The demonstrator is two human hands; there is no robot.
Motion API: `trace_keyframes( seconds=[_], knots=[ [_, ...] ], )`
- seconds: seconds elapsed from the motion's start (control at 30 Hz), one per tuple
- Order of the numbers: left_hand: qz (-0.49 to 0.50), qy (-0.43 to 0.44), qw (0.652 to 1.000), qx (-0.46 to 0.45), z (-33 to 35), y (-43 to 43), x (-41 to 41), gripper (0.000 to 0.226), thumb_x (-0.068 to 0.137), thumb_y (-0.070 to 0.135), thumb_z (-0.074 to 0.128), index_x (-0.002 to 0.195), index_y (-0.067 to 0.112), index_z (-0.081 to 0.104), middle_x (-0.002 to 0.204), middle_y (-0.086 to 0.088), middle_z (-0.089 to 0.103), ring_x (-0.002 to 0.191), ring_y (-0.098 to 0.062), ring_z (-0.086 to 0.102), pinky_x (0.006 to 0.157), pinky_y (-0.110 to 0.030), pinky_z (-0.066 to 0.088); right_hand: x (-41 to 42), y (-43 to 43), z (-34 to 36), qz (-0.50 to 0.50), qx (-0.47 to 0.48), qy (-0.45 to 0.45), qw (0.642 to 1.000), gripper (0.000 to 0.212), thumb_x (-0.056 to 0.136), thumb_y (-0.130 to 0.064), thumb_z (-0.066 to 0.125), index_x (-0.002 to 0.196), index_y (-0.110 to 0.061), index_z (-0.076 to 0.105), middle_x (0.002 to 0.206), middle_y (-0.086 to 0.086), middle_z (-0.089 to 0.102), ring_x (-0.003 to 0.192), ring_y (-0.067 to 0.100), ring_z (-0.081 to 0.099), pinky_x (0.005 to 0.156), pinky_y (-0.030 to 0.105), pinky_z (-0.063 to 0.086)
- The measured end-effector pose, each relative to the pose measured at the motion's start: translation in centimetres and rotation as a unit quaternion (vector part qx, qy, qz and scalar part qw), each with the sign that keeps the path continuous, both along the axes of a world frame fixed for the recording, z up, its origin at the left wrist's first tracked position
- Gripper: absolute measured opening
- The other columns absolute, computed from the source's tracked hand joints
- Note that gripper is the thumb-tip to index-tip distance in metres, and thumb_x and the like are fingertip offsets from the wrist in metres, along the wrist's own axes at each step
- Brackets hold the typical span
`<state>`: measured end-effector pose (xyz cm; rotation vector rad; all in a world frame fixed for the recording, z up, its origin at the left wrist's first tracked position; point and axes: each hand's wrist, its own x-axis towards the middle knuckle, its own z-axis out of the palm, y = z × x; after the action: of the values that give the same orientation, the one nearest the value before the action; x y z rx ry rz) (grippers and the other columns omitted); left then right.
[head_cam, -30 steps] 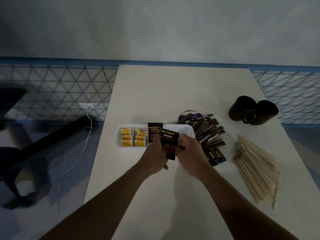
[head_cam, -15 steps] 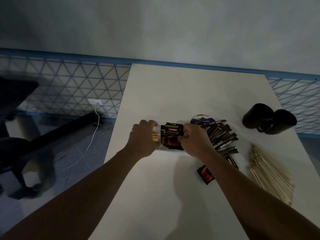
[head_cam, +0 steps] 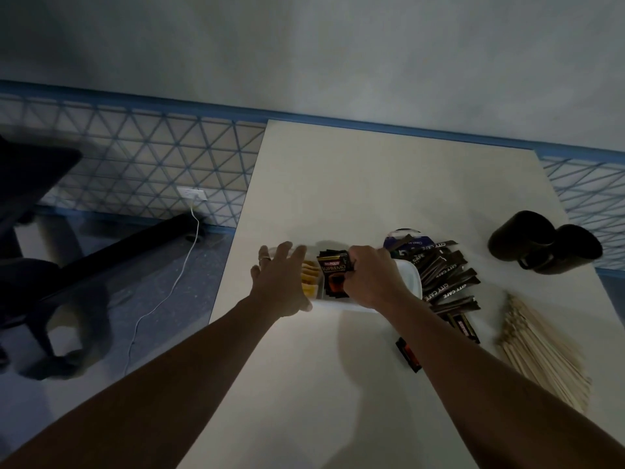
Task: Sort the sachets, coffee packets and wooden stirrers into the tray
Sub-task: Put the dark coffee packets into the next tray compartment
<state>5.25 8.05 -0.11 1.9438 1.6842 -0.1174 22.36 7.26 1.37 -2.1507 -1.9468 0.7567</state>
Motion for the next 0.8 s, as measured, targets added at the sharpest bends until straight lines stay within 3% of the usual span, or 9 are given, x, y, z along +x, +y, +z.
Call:
trace_keyframes(
  seconds=[0.1, 0.3, 0.53, 0.7, 0.8],
  knots=[
    [0.003, -0.006, 1.000, 0.008, -0.1, 0.0, -0.1, 0.105, 0.066, 0.035, 0.087, 0.149, 0.027, 0.024, 0.156, -0.001, 0.020, 0.145, -0.044, 0.007, 0.111, -0.056, 0.026, -0.2, 0.0, -0.4, -0.001, 0.001, 0.006, 1.000, 0.026, 0.079, -0.009, 0.062, 0.105, -0.010, 0.064, 0.095, 0.012, 0.065, 0.087, 0.030, 0.062, 0.072, 0.037, 0.056],
    [0.005, -0.010, 1.000, 0.013, -0.2, 0.0, -0.1, 0.102, 0.065, 0.036, 0.088, 0.147, 0.027, 0.027, 0.152, -0.001, 0.026, 0.144, -0.042, 0.012, 0.110, -0.055, 0.030, -0.1, -0.1, -1.6, 0.026, 0.024, 0.002, 0.999, 0.029, 0.077, -0.014, 0.073, 0.105, -0.014, 0.066, 0.096, 0.011, 0.068, 0.086, 0.028, 0.064, 0.073, 0.037, 0.057],
    [0.007, -0.007, 1.000, 0.008, 0.1, 0.0, 0.0, 0.102, 0.065, 0.036, 0.088, 0.146, 0.026, 0.028, 0.151, -0.001, 0.026, 0.144, -0.041, 0.013, 0.110, -0.054, 0.031, 0.6, -0.3, -1.4, 0.052, 0.075, 0.031, 0.995, 0.035, 0.075, 0.003, 0.070, 0.108, -0.009, 0.063, 0.102, 0.012, 0.068, 0.091, 0.030, 0.064, 0.076, 0.041, 0.056],
    [0.009, -0.004, 1.000, 0.007, 0.2, 0.0, 0.1, 0.102, 0.065, 0.036, 0.088, 0.146, 0.026, 0.027, 0.151, -0.001, 0.026, 0.143, -0.040, 0.013, 0.110, -0.053, 0.031, 1.2, 0.0, -2.1, 0.069, 0.140, 0.025, 0.987, 0.030, 0.070, 0.015, 0.064, 0.091, -0.006, 0.066, 0.092, 0.012, 0.062, 0.076, 0.033, 0.061, 0.061, 0.041, 0.053],
    [0.011, -0.004, 1.000, 0.008, 0.3, 0.0, 0.1, 0.102, 0.064, 0.037, 0.088, 0.146, 0.026, 0.028, 0.150, -0.001, 0.027, 0.143, -0.039, 0.014, 0.110, -0.053, 0.032, 1.0, -0.2, -2.3, 0.079, 0.144, 0.014, 0.986, 0.041, 0.069, 0.012, 0.068, 0.104, -0.007, 0.061, 0.104, 0.012, 0.054, 0.077, 0.033, 0.061, 0.059, 0.043, 0.054]
  ],
)
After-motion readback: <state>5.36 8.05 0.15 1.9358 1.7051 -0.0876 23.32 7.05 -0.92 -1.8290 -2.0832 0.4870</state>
